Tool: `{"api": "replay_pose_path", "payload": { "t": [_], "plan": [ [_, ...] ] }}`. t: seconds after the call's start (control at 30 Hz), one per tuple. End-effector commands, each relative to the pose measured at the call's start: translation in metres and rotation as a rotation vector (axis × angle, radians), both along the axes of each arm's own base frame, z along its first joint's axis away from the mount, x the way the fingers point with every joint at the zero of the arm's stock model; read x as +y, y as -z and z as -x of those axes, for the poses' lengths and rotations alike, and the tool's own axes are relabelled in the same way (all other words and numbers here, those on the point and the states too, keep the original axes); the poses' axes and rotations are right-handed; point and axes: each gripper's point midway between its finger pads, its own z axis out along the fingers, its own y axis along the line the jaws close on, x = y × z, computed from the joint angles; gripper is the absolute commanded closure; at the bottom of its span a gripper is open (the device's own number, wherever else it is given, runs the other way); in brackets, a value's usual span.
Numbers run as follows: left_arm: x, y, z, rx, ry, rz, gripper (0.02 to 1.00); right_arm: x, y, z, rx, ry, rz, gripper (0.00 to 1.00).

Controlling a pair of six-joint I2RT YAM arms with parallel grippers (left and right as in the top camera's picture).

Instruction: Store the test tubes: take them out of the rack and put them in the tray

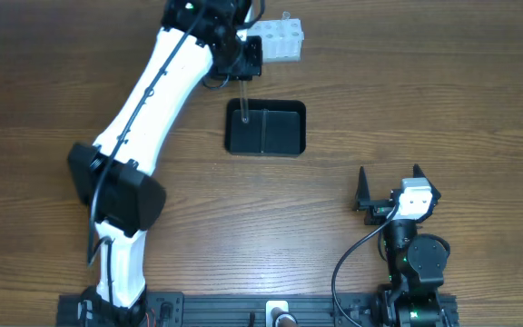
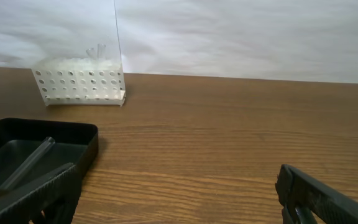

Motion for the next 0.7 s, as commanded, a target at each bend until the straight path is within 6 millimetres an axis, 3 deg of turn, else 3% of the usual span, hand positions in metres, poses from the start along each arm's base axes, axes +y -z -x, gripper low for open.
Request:
{"api": "replay_pose_path", "payload": {
  "t": [0.03, 0.2, 0.7],
  "plan": [
    [-0.004, 0.041, -0.003, 0.087, -0.01, -0.018, 0.917, 0.0, 0.001, 0.0, -0.001, -0.001, -0.003, 0.007],
    [-0.005, 0.07, -0.005, 0.138, -0.01, -0.042, 0.921, 0.0, 0.001, 0.0, -0.001, -0.001, -0.003, 0.007],
    [-0.008, 0.117, 0.0, 0.235, -0.005, -0.065, 0.93, 0.0, 0.001, 0.0, -0.001, -0.001, -0.003, 0.009]
  ]
}}
